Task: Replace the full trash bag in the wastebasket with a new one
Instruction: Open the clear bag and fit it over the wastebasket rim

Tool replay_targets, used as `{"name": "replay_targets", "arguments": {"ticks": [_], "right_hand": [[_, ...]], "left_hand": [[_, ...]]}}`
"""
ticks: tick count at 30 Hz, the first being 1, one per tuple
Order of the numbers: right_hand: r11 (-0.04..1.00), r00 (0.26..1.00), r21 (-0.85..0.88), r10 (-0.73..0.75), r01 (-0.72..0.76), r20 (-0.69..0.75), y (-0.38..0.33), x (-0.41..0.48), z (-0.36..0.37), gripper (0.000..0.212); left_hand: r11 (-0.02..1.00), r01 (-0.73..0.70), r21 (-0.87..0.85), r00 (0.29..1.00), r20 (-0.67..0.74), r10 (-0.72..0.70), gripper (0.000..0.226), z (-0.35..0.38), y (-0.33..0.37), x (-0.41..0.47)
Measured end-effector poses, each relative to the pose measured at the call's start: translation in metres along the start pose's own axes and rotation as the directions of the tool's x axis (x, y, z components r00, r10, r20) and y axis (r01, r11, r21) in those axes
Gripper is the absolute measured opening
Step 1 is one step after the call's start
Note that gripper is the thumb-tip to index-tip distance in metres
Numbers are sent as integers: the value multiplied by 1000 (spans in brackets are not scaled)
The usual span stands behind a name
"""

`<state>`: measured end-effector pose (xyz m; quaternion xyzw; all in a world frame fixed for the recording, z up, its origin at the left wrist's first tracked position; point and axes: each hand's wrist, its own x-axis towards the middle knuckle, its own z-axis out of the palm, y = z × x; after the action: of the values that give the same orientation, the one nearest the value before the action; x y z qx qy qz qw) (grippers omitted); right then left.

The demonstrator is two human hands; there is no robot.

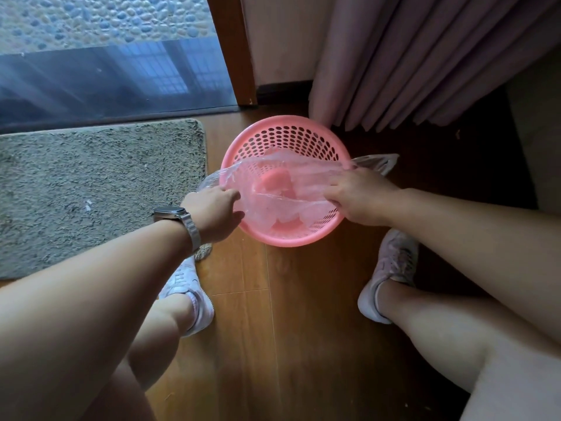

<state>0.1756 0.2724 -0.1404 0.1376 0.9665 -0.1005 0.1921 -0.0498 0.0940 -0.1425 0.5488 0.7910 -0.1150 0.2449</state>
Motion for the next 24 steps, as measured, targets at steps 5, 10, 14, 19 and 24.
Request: {"name": "replay_targets", "arguments": {"ticks": [5,10,14,19,24], "right_hand": [[984,989,170,-31,56,-146,5,-16,-3,8],[977,974,172,-86,123,-211,14,-37,-2,7],[980,973,149,-97,131,-211,29,-50,7,5],[971,952,130,-164,203,-259,36,-53,14,8],[956,934,12,-285,294,-214,25,-56,28,16]], "left_hand": [[999,30,18,999,-27,-29,52,0,4,8],[986,-38,161,997,-65,49,27,0,11,9],[962,-245,123,936,-228,267,11,-7,6,2],[845,-446,295,798,-296,525,17,-17,-9,-21],[762,-514,394,745,-236,625,21,14,-32,-39]]}}
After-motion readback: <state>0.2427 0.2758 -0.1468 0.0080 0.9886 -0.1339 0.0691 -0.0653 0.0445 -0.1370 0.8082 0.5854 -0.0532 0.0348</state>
